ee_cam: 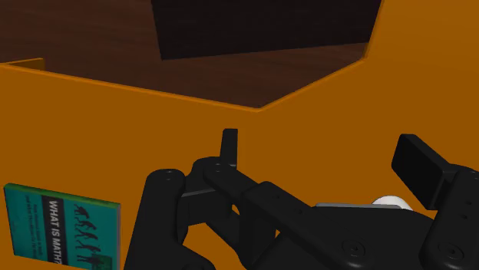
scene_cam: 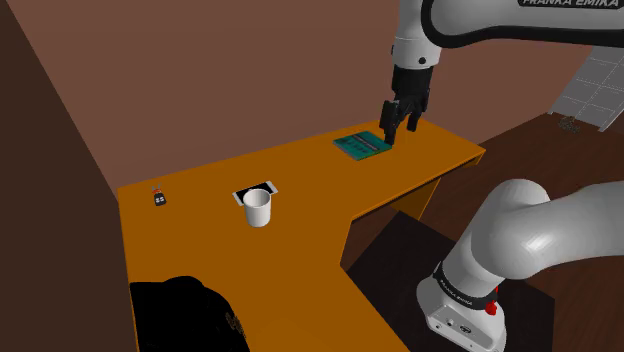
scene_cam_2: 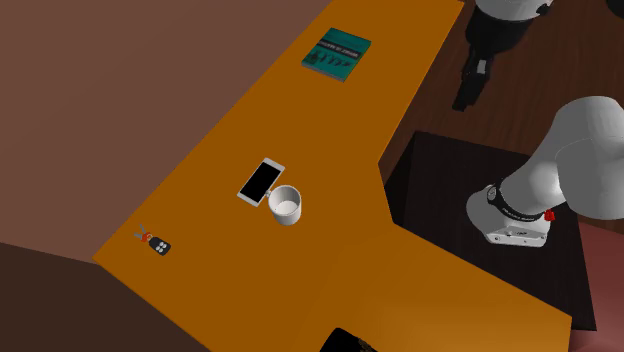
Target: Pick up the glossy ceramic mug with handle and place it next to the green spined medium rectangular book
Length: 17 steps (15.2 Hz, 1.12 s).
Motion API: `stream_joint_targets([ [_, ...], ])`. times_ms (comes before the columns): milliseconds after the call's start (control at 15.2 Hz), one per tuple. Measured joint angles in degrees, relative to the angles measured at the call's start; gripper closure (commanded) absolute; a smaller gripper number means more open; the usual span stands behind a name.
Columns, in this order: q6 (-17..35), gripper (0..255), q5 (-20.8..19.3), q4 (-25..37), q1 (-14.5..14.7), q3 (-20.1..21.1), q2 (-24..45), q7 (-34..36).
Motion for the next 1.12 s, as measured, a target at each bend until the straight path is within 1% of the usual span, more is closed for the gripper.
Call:
stream_joint_targets([
  [66,0.0,0,0.0,0.0,0.0,0.0,0.0,0.0],
  [198,1.98,0,0.63,-0.46,0.36,0.72,1.5,0.94],
  [462,8.1,0,2.45,-1.07,1.46,2.98,6.83,3.84],
  [594,12.16,0,3.14,-0.63,1.92,4.11,11.23,5.28],
  [726,15.29,0,3.57,-0.86,2.25,4.91,13.95,6.32],
  [1122,24.34,0,4.6,1.63,3.44,8.2,24.98,10.63],
])
